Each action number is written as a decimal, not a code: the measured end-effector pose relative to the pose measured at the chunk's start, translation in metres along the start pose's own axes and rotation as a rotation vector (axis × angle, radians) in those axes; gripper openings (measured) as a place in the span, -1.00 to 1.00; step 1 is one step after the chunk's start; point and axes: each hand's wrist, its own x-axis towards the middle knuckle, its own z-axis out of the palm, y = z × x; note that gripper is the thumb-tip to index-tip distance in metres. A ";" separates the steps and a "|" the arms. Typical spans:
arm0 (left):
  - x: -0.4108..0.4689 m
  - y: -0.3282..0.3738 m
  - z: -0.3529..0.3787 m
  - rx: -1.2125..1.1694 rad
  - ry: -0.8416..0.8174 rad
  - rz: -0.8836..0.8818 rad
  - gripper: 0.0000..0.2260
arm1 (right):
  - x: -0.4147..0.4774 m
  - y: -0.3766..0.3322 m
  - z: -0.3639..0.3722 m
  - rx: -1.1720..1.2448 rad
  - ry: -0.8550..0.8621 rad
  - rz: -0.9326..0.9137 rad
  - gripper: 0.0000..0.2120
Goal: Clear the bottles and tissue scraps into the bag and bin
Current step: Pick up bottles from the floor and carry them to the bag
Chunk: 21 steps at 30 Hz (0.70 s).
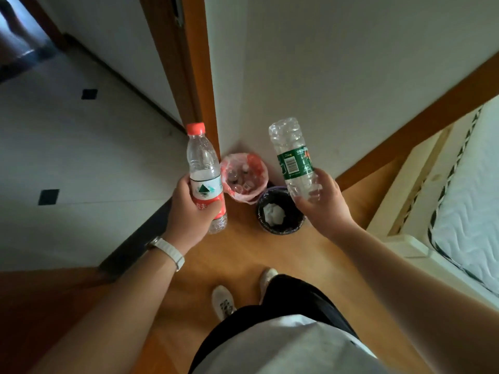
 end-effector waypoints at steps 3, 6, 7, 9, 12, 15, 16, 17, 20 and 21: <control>0.039 -0.006 0.018 0.000 -0.062 -0.023 -0.35 | 0.037 0.005 0.007 0.020 0.000 0.022 -0.28; 0.080 -0.009 0.039 0.012 -0.089 -0.057 -0.34 | 0.082 0.020 0.021 0.065 -0.034 0.056 -0.27; 0.094 -0.010 0.045 0.015 -0.095 -0.066 -0.34 | 0.098 0.026 0.026 0.080 -0.055 0.078 -0.27; 0.119 -0.012 0.057 0.020 -0.104 -0.106 -0.33 | 0.129 0.035 0.036 0.110 -0.110 0.123 -0.29; 0.157 -0.020 0.075 0.028 -0.132 -0.163 -0.34 | 0.175 0.051 0.049 0.123 -0.169 0.174 -0.31; 0.195 -0.038 0.095 0.051 -0.183 -0.201 -0.35 | 0.217 0.066 0.063 0.098 -0.204 0.199 -0.34; 0.208 -0.046 0.102 0.058 -0.187 -0.218 -0.35 | 0.229 0.072 0.069 0.089 -0.213 0.204 -0.34; 0.220 -0.053 0.109 0.065 -0.190 -0.235 -0.35 | 0.241 0.079 0.076 0.079 -0.222 0.208 -0.34; 0.253 -0.081 0.132 0.051 -0.204 -0.282 -0.36 | 0.272 0.098 0.103 0.056 -0.242 0.216 -0.39; 0.264 -0.092 0.140 0.047 -0.214 -0.297 -0.36 | 0.281 0.104 0.114 0.051 -0.248 0.217 -0.42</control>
